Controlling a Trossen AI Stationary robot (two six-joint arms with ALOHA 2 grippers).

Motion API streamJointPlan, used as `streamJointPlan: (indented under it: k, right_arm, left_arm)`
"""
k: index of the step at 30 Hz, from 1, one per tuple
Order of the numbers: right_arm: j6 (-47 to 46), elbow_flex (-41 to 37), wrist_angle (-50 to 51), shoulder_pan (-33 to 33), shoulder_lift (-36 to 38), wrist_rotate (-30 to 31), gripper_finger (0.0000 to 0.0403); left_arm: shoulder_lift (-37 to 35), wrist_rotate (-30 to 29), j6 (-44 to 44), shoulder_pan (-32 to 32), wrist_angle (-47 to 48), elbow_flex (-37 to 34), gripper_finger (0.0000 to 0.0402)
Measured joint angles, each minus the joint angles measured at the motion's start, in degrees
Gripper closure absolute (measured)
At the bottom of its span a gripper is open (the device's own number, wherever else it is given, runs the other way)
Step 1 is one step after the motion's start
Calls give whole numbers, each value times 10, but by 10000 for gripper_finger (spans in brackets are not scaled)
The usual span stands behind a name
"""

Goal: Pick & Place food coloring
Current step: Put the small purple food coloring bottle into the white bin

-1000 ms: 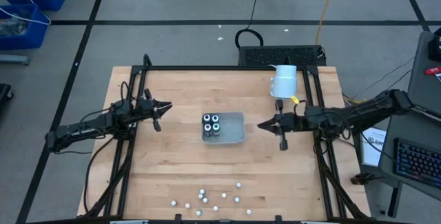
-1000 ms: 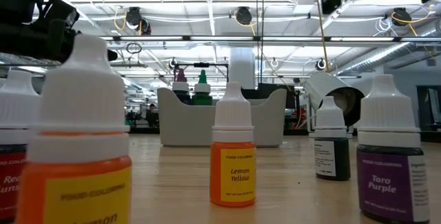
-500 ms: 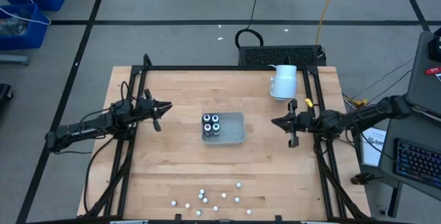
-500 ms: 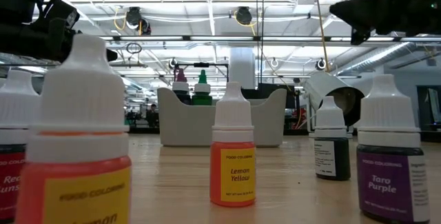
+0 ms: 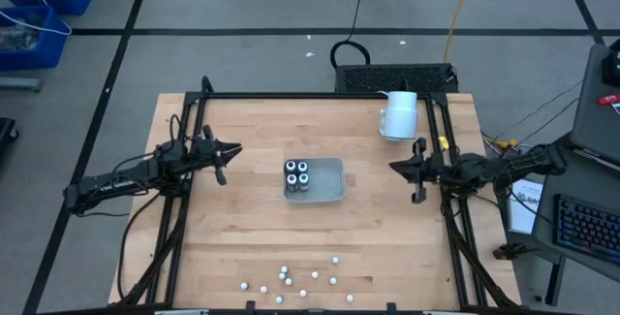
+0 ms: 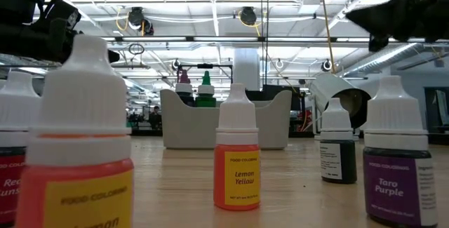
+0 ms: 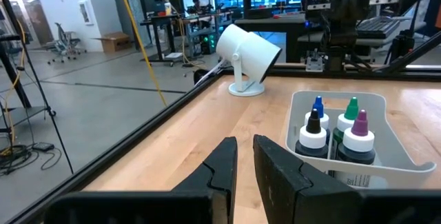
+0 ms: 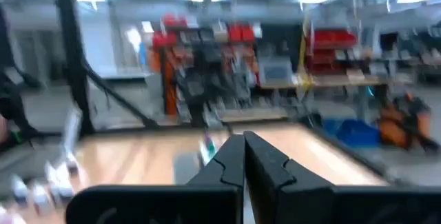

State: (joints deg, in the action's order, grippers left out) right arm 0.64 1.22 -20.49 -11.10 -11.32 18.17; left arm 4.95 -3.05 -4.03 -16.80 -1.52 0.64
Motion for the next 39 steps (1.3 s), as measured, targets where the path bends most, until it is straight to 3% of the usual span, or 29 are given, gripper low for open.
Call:
streamJointPlan:
  k: [9, 13, 18, 22, 26, 31, 34, 39]
  right_arm:
    - [31, -2, 14, 6, 1, 14, 403]
    - [36, -2, 11, 6, 0, 13, 403]
    - [59, -3, 11, 6, 0, 11, 403]
    - [77, -3, 11, 6, -2, 11, 403]
    - [80, -3, 11, 6, -3, 11, 403]
    - [80, -3, 23, 6, -3, 10, 403]
    - [73, -3, 23, 6, -3, 8, 403]
    - [78, -4, 22, 6, -3, -41, 403]
  left_arm:
    - [1, -2, -50, 0, -2, 0, 344]
    - [1, 32, 12, 0, -14, 4, 344]
    - [20, 87, 55, 30, 1, 72, 357]
    - [70, 22, 34, 82, 36, 130, 395]
    - [155, -63, 41, 153, 97, 208, 395]
    - [318, -187, 60, 263, 191, 323, 397]
    - [433, -214, 89, 327, 274, 402, 398]
    - [621, -218, 229, 437, 424, 535, 394]
